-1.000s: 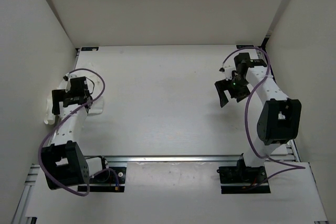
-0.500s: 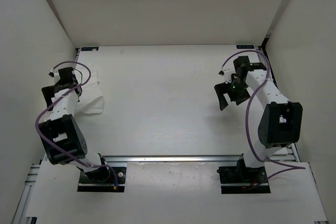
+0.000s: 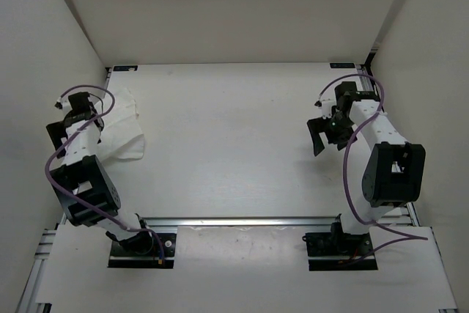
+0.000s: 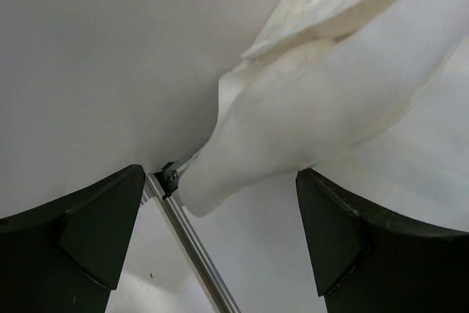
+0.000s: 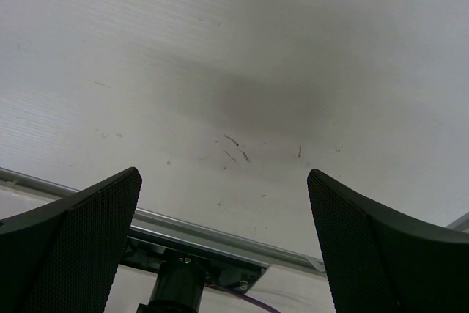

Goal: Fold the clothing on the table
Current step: Move the skirt to the center of the board

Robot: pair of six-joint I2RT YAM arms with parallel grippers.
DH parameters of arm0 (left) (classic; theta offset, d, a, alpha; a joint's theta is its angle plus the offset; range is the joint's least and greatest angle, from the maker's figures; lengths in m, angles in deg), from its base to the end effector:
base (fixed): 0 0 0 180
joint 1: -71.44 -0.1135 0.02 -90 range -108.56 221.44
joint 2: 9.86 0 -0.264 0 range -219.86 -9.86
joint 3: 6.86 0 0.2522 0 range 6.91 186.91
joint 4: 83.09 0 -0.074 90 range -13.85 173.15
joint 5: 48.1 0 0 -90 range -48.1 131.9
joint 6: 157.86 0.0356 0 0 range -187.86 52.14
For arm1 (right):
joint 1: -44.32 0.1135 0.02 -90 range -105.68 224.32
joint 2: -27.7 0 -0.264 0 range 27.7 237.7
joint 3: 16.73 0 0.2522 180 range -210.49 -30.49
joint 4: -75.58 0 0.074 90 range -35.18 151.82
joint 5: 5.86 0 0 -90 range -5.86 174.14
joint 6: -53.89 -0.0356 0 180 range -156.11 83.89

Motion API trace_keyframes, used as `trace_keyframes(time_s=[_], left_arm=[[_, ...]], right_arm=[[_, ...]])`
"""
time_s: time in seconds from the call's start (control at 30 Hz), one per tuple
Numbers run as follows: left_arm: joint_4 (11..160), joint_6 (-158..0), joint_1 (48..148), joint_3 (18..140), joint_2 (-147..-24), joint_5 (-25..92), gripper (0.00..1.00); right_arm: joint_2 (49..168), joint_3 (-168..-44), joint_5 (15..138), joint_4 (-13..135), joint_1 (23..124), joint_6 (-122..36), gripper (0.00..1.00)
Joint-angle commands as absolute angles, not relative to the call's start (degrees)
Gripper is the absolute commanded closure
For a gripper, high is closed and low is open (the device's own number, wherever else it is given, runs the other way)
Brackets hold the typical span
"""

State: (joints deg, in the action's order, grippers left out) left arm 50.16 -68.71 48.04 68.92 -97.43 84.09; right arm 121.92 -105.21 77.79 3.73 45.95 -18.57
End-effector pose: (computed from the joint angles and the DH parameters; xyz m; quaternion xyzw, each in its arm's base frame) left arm 0.2732 0.1443 0.2401 -0.2840 0.8575 0.3892 0.1803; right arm 0.3136 0.0129 0.2447 -0.1712 0.9778 0.0396 0.1145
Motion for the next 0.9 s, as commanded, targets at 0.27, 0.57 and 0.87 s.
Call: trace_keyframes(time_s=[0.27,0.57,0.87], left_arm=[[46.9,-65.1,45.5,76.2,-98.1,79.9,0.05],[44.7,-66.9,44.3,69.6,-95.3,77.6,0.12],[43.3,-64.6,49.4,69.8,-95.5,80.3,0.14]], right_arm=[[119.7,-102.3,79.7,6.3,47.7,-19.0,0.0],[117.1,-98.9,80.4,7.3,45.2,-18.8,0.01],[113.5,-93.3,80.9,9.0,45.1,-18.9,0.01]])
